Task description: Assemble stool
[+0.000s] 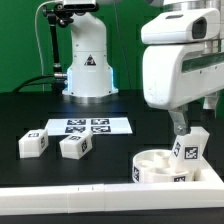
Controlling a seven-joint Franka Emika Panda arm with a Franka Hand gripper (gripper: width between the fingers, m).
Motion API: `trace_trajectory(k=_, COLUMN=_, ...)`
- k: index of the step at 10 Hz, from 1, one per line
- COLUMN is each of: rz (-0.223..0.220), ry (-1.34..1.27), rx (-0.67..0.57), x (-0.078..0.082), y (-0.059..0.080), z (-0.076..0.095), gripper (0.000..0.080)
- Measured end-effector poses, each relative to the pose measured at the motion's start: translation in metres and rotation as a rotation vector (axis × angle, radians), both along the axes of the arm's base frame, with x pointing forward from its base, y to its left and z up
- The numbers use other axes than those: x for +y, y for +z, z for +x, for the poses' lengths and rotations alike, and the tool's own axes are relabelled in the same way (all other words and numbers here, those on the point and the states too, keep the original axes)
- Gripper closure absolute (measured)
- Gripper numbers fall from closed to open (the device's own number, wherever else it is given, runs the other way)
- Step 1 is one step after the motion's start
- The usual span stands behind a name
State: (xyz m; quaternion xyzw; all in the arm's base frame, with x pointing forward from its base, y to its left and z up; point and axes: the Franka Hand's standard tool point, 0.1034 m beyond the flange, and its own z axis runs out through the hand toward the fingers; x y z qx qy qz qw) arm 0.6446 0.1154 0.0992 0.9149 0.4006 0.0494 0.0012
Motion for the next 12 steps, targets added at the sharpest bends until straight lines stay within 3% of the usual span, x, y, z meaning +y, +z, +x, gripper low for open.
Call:
trace_trajectory(k=6, rz=-0.103, ry=0.412, rx=-0.018, x=-0.003, y=-0.002, z=-0.013, gripper=0.015)
trace_trajectory(k=12, rz=-0.101, ry=0.413, rx=-0.007, x=-0.004, y=-0.014, z=-0.017, gripper=0.015)
